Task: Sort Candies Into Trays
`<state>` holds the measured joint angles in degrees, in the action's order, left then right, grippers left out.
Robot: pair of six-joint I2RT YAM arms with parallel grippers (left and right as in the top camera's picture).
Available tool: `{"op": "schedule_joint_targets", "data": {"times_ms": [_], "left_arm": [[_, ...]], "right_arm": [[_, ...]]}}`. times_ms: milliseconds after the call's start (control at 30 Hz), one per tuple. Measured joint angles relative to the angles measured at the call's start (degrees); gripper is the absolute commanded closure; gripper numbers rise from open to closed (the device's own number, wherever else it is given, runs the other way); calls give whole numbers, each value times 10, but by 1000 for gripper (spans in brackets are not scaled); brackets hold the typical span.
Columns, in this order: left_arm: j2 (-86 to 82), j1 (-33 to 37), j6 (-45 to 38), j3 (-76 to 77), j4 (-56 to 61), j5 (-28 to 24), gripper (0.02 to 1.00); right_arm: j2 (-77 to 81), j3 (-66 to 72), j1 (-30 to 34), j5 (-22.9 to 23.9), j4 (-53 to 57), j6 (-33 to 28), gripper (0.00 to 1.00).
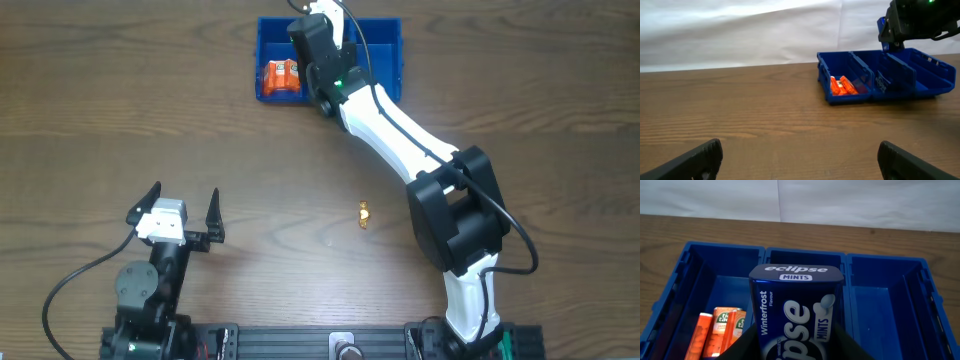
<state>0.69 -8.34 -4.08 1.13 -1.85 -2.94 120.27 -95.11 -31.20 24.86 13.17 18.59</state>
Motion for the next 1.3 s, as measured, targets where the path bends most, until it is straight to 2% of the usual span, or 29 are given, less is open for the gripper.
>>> {"op": "schedule_joint_targets", "data": {"times_ms": [33,67,200,367,600,700,933,1000,1100,1300], "left_arm": [[0,0,0,0,0,0,20],[0,0,0,0,0,0,20],[0,0,0,0,0,0,20],[0,0,0,0,0,0,23],[0,0,0,0,0,0,20],[0,0,0,0,0,0,20],[0,0,0,0,0,0,23],[0,0,0,0,0,0,20],[0,0,0,0,0,0,23],[0,0,0,0,0,0,20]], "right_arm": [[0,0,0,0,-3,-2,347],[0,0,0,0,-5,-5,294],[0,0,0,0,-13,-7,235],[0,-1,0,0,-18,-8,226],[-27,-6,-2,-1,42,-9,226],[-84,-6,-3,-2,108,-9,226],[-272,-26,-2,0,365,6,226],[-300,-28,-1,-10,450,26,226],[-301,-16,0,-40,516,54,226],[-283,104,0,-126,537,99,229]]}}
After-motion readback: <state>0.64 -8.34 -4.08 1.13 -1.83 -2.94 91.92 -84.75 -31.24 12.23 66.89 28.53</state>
